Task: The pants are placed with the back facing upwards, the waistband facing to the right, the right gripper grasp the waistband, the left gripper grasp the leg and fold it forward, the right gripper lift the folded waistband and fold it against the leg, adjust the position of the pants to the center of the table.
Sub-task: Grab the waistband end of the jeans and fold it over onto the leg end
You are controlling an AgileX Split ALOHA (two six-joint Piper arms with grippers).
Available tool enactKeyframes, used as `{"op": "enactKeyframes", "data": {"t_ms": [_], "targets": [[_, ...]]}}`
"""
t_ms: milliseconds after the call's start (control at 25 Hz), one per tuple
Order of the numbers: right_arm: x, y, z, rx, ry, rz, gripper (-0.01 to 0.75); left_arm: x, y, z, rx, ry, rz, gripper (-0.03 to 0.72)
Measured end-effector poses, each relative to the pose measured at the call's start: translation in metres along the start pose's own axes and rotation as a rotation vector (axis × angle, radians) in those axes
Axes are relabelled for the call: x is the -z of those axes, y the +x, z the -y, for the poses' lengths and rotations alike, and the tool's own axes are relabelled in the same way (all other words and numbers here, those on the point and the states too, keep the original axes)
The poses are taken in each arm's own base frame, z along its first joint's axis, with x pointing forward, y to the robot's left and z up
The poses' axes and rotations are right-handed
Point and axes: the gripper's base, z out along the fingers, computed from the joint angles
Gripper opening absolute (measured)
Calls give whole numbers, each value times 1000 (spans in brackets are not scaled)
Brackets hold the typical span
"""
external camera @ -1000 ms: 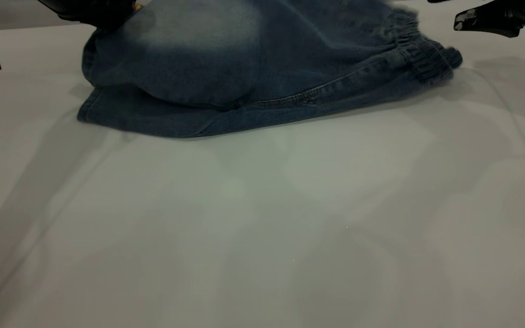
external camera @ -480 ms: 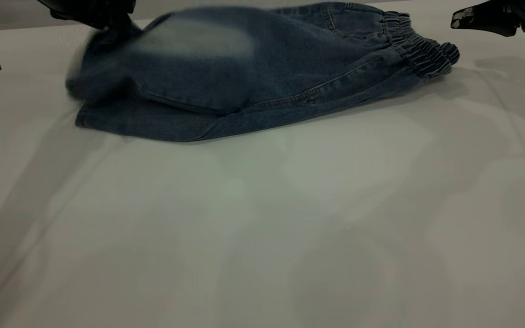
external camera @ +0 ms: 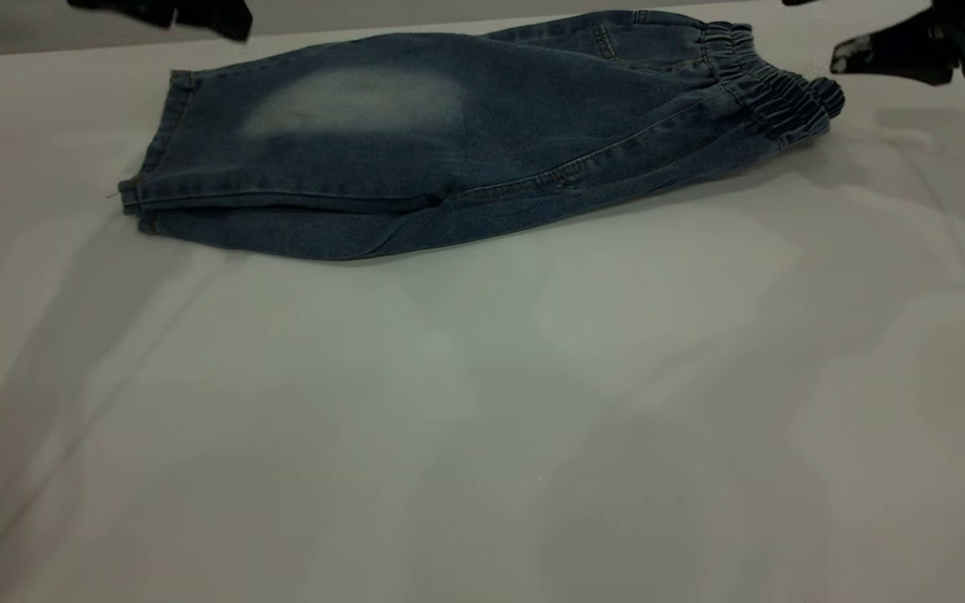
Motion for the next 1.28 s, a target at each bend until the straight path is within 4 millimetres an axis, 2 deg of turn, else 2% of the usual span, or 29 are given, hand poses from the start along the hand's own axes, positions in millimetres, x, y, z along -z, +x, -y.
{"op": "enactKeyframes", "data": {"t_ms": [240, 360, 600, 920, 1120, 1280], "targets": [[-3, 9, 14, -61, 64, -69, 563, 39, -20, 4, -4, 42, 17, 566], [-9, 14, 23, -102, 77, -84, 563, 50, -24, 5, -8, 54, 20, 566], [-23, 23, 44, -151, 71, -77, 563, 51, -24, 6, -9, 63, 10, 566], [-40, 15, 52, -191, -38, -35, 564, 51, -24, 6, -9, 63, 10, 566], [-48, 7, 46, -172, -41, -13, 564, 51, -24, 6, -8, 63, 10, 566], [-58, 3, 35, -131, -48, -17, 547, 51, -22, 8, -9, 75, -7, 566]]}}
